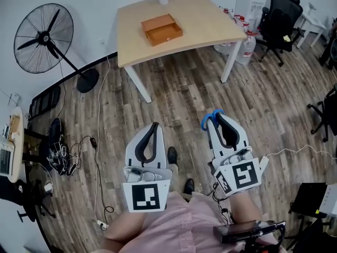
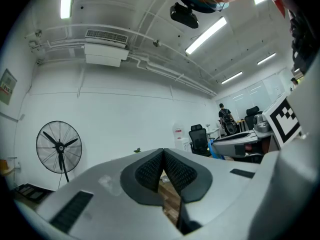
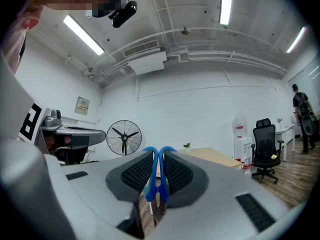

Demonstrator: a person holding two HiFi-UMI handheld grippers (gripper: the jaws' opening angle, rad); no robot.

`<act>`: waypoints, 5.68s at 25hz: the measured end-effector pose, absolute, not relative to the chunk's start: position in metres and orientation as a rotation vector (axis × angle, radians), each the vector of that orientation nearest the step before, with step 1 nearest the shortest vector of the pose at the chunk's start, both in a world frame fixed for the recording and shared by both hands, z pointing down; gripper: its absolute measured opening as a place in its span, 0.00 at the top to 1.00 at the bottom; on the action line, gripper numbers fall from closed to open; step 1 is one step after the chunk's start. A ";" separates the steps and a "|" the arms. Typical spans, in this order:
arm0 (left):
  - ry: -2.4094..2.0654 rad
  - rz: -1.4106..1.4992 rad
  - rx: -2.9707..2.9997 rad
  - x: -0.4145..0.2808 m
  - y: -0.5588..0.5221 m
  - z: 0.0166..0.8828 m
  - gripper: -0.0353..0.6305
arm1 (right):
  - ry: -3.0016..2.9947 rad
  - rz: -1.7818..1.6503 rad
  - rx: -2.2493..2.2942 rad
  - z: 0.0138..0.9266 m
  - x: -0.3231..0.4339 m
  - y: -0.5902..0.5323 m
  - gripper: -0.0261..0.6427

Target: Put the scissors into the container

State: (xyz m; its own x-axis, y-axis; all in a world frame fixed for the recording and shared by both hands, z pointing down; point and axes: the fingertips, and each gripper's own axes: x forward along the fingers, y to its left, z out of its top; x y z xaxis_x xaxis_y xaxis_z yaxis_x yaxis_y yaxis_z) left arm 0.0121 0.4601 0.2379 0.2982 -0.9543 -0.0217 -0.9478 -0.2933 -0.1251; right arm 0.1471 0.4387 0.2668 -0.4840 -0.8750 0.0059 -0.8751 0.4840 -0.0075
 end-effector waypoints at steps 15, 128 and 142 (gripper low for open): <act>1.813 -0.074 -2.448 -0.049 0.268 0.239 0.93 | -2.684 0.018 1.566 0.270 0.086 0.249 0.85; 2.308 -0.499 -2.385 -0.136 -0.270 0.381 0.93 | -2.716 0.028 0.736 0.437 -0.004 -0.293 0.85; 2.343 -0.530 -2.415 -0.149 -0.270 0.404 0.93 | -2.650 0.061 0.672 0.469 -0.008 -0.286 0.85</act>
State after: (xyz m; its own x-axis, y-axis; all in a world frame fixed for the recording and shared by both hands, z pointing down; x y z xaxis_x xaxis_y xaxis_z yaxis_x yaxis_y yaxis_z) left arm -0.1491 -0.2698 0.4041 0.0228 -0.9177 0.3967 -0.9991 -0.0356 -0.0250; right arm -0.0076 -0.2861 0.4688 -0.8024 -0.4481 0.3941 -0.4657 0.8832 0.0559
